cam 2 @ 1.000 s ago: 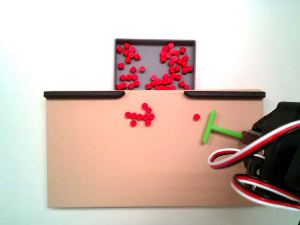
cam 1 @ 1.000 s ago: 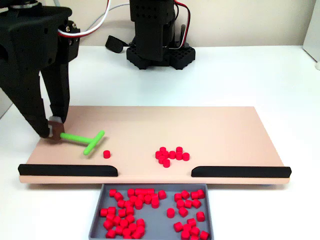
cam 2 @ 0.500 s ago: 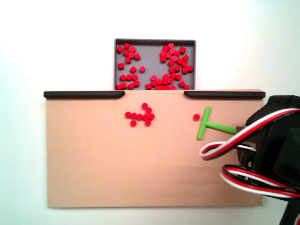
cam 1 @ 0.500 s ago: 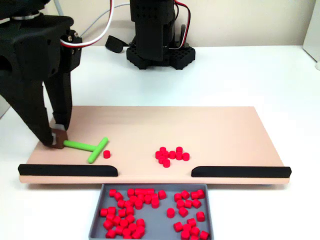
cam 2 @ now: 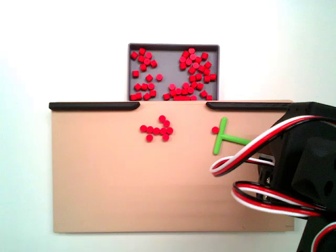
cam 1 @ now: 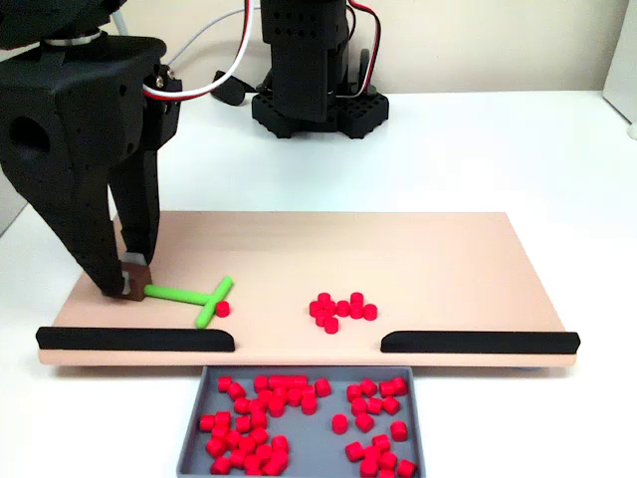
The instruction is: Gather the right side granules
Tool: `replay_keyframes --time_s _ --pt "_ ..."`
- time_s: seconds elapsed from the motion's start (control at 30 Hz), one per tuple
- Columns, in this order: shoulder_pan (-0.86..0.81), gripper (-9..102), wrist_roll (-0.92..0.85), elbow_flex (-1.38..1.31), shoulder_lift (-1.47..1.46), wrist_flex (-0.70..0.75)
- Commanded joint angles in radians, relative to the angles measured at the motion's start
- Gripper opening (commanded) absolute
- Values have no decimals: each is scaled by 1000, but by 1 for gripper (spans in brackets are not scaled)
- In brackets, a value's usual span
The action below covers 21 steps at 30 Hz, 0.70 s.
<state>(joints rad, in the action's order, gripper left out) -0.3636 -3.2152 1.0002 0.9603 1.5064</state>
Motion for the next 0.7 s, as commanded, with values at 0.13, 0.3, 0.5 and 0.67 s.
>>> replay_keyframes --time_s 0.13,0.3,0.5,0.67 --pt "21 0 -282 -18 11 6" --pt "34 0 -281 -18 14 25" --pt "52 0 -275 -18 14 37" --pt "69 0 -258 -18 14 40"
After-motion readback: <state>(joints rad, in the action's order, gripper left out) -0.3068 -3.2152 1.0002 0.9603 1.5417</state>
